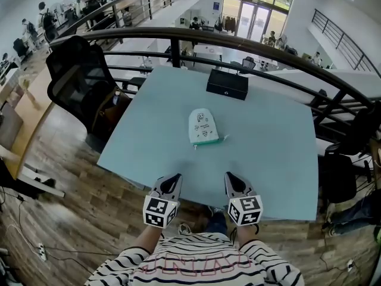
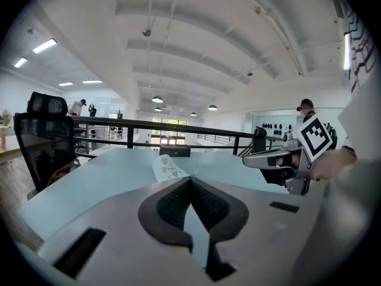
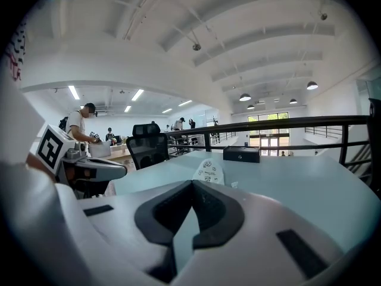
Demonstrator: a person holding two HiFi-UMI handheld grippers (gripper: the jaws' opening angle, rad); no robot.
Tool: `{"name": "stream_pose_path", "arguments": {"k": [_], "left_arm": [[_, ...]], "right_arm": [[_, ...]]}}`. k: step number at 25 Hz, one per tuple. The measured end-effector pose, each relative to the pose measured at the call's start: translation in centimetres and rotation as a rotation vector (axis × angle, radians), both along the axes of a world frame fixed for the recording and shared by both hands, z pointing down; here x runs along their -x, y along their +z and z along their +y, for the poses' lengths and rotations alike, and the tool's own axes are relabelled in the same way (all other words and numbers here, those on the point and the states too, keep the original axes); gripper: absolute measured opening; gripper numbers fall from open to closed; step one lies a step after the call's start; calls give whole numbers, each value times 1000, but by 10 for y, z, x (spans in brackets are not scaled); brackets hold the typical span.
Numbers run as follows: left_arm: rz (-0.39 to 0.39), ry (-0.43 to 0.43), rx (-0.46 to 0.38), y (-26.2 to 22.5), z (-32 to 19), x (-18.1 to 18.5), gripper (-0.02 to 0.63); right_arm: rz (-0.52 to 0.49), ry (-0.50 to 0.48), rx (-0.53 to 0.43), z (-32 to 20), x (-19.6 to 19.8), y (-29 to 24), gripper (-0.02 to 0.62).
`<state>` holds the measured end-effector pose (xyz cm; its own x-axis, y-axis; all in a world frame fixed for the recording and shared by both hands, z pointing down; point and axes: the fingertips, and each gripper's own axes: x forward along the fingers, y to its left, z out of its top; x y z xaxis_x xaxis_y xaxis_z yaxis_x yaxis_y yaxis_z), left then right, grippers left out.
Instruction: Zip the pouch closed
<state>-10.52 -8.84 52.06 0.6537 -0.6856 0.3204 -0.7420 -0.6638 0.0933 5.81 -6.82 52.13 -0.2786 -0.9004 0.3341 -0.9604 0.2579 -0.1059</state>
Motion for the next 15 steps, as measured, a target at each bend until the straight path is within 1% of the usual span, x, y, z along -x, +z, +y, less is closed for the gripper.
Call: {"name": "stream_pose_path", "arguments": {"k": [8,15], "left_arm": [[35,-18,3,-3,0,1,25],[41,-14,-7,-6,1,4,25]], "right_arm": [[7,-4,10,-1,0,2,27],[13,-11,7,-2,4,0,28]]}}
